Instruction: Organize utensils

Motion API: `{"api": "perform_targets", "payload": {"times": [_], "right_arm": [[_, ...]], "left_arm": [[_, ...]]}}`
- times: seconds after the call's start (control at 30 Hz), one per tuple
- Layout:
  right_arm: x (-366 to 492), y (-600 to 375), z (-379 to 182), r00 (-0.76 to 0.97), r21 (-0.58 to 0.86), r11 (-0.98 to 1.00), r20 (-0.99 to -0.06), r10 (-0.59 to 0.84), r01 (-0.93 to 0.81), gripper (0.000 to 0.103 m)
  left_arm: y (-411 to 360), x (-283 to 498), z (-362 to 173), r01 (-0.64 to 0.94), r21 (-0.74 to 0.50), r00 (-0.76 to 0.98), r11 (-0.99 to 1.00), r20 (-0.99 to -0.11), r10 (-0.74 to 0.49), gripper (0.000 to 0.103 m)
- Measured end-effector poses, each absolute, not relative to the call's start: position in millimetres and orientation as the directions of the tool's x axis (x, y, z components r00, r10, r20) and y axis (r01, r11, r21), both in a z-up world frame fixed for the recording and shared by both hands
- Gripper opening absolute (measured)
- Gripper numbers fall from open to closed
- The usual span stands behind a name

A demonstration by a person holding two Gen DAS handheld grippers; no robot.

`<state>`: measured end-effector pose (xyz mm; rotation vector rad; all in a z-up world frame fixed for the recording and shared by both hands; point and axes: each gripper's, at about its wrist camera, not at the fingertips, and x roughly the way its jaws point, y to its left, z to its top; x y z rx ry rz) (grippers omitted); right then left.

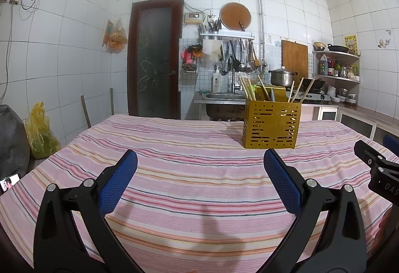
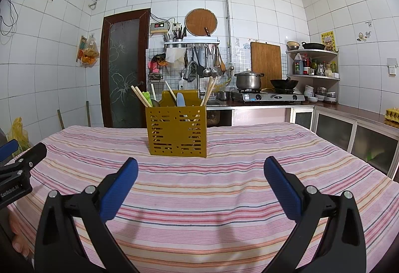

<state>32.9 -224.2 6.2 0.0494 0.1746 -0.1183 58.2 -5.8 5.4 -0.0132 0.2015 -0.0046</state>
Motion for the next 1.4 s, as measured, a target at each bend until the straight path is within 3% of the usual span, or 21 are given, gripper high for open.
{"api": "perform_targets", "payload": {"times": [1.4], "right_arm": [[33.5, -225.9, 5.0, 0.977, 0.034, 0.992, -0.181, -0.114, 0.122, 0.099]], "left_arm": [[-1.9, 63.4, 4.0, 0.055, -0.018, 0.977, 0.998, -0.207, -0.057, 0.098]]}}
